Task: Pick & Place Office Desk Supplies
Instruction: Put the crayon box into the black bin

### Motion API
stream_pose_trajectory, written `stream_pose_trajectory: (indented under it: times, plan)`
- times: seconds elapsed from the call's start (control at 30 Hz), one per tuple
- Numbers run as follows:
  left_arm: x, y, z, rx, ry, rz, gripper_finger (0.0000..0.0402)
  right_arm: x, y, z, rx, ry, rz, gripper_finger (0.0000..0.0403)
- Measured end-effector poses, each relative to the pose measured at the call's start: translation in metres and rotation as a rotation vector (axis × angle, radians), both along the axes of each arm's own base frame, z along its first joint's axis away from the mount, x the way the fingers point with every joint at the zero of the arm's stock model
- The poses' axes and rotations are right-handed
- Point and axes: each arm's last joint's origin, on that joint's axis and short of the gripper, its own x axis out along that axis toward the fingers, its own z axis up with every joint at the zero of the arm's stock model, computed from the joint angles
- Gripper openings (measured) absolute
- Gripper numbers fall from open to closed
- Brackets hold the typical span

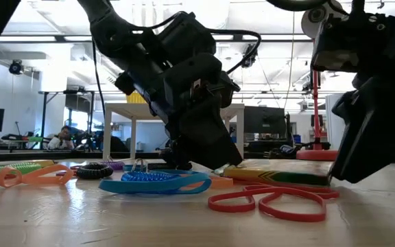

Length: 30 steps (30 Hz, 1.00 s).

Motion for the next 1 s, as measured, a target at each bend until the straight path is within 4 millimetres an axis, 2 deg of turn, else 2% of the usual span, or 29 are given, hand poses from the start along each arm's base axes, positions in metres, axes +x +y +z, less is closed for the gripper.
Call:
stream_pose_trajectory:
  times: [0.13,0.43,0.5,0.73,1.0]
  plan:
    - [0.0,0.0,0.001,0.001,-0.005,0.001,0.0153,0.0,0.0,0.0,-0.001,0.0,0.0,0.0143]
    - [-0.002,0.0,0.009,0.012,-0.021,-0.029,0.0021,-0.001,0.001,0.0,-0.006,0.002,0.012,0.0132]
    - [-0.004,0.0,0.015,0.025,-0.022,-0.042,0.0008,-0.002,0.002,0.002,-0.011,0.005,0.027,0.0135]
    - [-0.018,0.002,0.057,0.072,-0.032,-0.084,0.0006,-0.007,0.01,0.023,0.011,-0.049,0.039,0.0141]
    - [-0.047,-0.001,0.113,0.125,-0.077,-0.156,0.0006,0.002,0.007,0.034,-0.121,-0.266,-0.064,0.0169]
